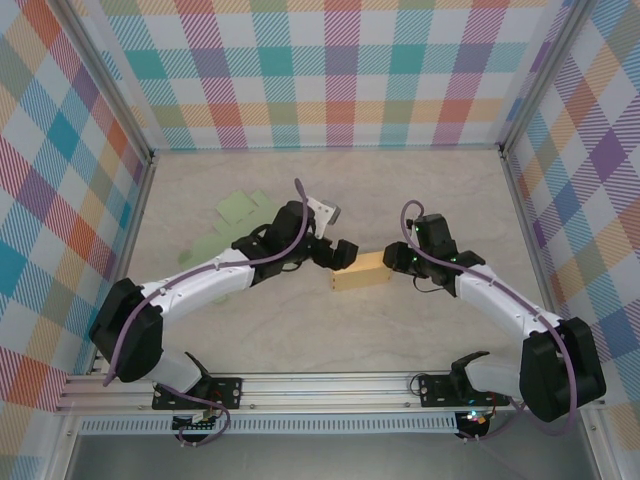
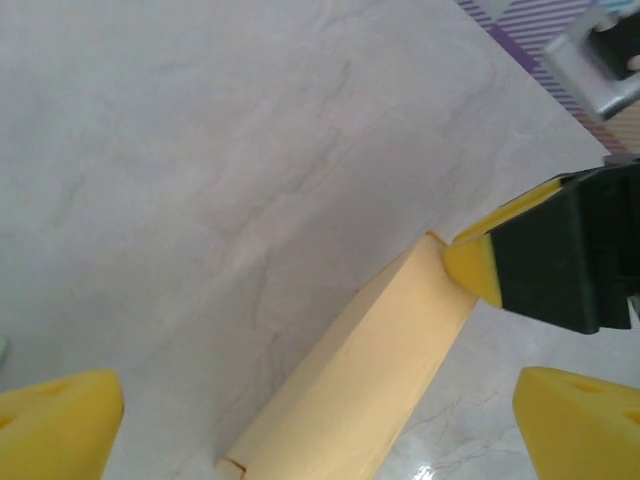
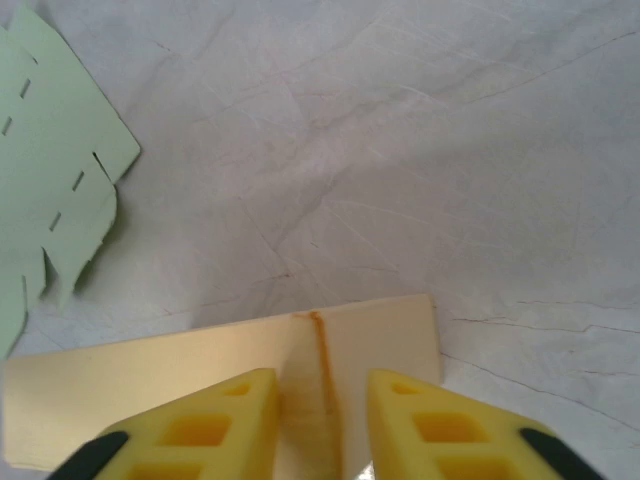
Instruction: Fold the paper box
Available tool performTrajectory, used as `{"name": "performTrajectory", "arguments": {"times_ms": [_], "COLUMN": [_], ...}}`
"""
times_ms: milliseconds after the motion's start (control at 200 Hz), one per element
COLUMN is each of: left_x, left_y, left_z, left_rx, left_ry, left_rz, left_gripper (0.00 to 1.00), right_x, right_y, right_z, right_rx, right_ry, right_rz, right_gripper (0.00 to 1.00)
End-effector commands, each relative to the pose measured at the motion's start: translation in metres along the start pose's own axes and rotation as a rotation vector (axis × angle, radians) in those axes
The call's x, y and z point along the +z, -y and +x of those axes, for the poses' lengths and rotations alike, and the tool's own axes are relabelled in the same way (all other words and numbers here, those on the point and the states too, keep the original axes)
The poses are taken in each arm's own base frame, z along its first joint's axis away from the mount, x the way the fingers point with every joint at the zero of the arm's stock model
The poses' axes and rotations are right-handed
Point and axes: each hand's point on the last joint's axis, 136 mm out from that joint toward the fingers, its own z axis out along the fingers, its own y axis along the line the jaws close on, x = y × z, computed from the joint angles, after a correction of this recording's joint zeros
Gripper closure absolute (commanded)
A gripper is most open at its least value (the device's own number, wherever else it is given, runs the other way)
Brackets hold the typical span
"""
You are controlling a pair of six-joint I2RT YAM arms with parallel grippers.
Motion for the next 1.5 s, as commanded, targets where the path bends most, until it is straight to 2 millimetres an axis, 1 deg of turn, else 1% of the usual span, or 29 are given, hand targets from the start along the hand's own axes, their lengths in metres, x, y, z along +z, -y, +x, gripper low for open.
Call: {"name": "performTrajectory", "arguments": {"times_ms": [0, 85, 155, 255, 325, 355, 375, 395, 495, 580, 715, 775, 915, 945, 1030, 1100, 1170, 1200, 1260, 1320, 1385, 1405, 1495], "left_x": [0.003, 0.006, 0.009, 0.018, 0.026, 0.028, 0.029, 0.030, 0.037, 0.045, 0.059, 0.064, 0.076, 0.078, 0.081, 0.084, 0.086, 0.087, 0.089, 0.094, 0.098, 0.103, 0.117], "left_y": [0.011, 0.019, 0.021, 0.016, 0.012, 0.012, 0.010, 0.010, 0.013, 0.014, 0.013, 0.013, 0.008, 0.007, 0.008, 0.008, 0.007, 0.007, 0.005, -0.001, -0.008, -0.008, -0.018], "left_z": [0.012, 0.015, 0.019, 0.029, 0.040, 0.041, 0.048, 0.051, 0.059, 0.065, 0.071, 0.075, 0.078, 0.077, 0.072, 0.068, 0.062, 0.060, 0.055, 0.051, 0.045, 0.038, 0.029], "left_rx": [0.252, 0.347, 0.426, 0.512, 0.558, 0.575, 0.584, 0.592, 0.629, 0.662, 0.695, 0.704, 0.724, 0.726, 0.734, 0.745, 0.759, 0.767, 0.788, 0.814, 0.845, 0.856, 0.924], "left_ry": [-0.079, -0.080, -0.086, -0.135, -0.191, -0.200, -0.234, -0.248, -0.284, -0.314, -0.360, -0.379, -0.413, -0.411, -0.401, -0.388, -0.372, -0.365, -0.349, -0.336, -0.328, -0.296, -0.277], "left_rz": [0.054, 0.100, 0.116, 0.104, 0.107, 0.107, 0.111, 0.113, 0.127, 0.118, 0.086, 0.082, 0.046, 0.039, 0.024, 0.006, -0.014, -0.022, -0.049, -0.092, -0.137, -0.155, -0.225], "left_gripper": [0.00, 0.00, 0.00, 0.00, 0.00, 0.00, 0.00, 0.00, 0.00, 0.02, 0.05, 0.11, 0.18, 0.19, 0.35, 0.44, 0.46, 0.49, 0.49, 0.52, 0.53, 0.53, 0.53], "right_x": [-0.004, -0.010, -0.016, -0.028, -0.037, -0.042, -0.045, -0.048, -0.063, -0.076, -0.093, -0.100, -0.111, -0.112, -0.116, -0.118, -0.120, -0.121, -0.124, -0.126, -0.130, -0.131, -0.137], "right_y": [0.010, 0.005, 0.001, -0.002, -0.003, -0.002, -0.001, 0.001, 0.010, 0.015, 0.015, 0.016, 0.019, 0.018, 0.018, 0.017, 0.016, 0.016, 0.016, 0.017, 0.018, 0.018, 0.019], "right_z": [0.026, 0.021, 0.016, 0.008, 0.004, 0.003, 0.002, 0.001, -0.002, -0.005, -0.010, -0.011, -0.013, -0.013, -0.014, -0.014, -0.015, -0.016, -0.017, -0.017, -0.019, -0.020, -0.022], "right_rx": [0.006, 0.002, 0.001, 0.001, 0.003, 0.005, 0.009, 0.012, 0.032, 0.043, 0.050, 0.056, 0.060, 0.059, 0.058, 0.055, 0.052, 0.051, 0.047, 0.047, 0.047, 0.046, 0.047], "right_ry": [-0.113, -0.095, -0.078, -0.049, -0.027, -0.017, -0.010, -0.003, 0.039, 0.077, 0.146, 0.172, 0.209, 0.215, 0.228, 0.235, 0.245, 0.249, 0.260, 0.272, 0.291, 0.297, 0.334], "right_rz": [0.047, 0.039, 0.035, 0.036, 0.044, 0.056, 0.065, 0.077, 0.138, 0.165, 0.160, 0.164, 0.171, 0.167, 0.163, 0.162, 0.156, 0.154, 0.153, 0.157, 0.161, 0.162, 0.157], "right_gripper": [0.64, 0.55, 0.49, 0.37, 0.27, 0.22, 0.19, 0.15, 0.00, 0.00, 0.00, 0.00, 0.00, 0.00, 0.00, 0.00, 0.00, 0.00, 0.00, 0.00, 0.00, 0.00, 0.01]}}
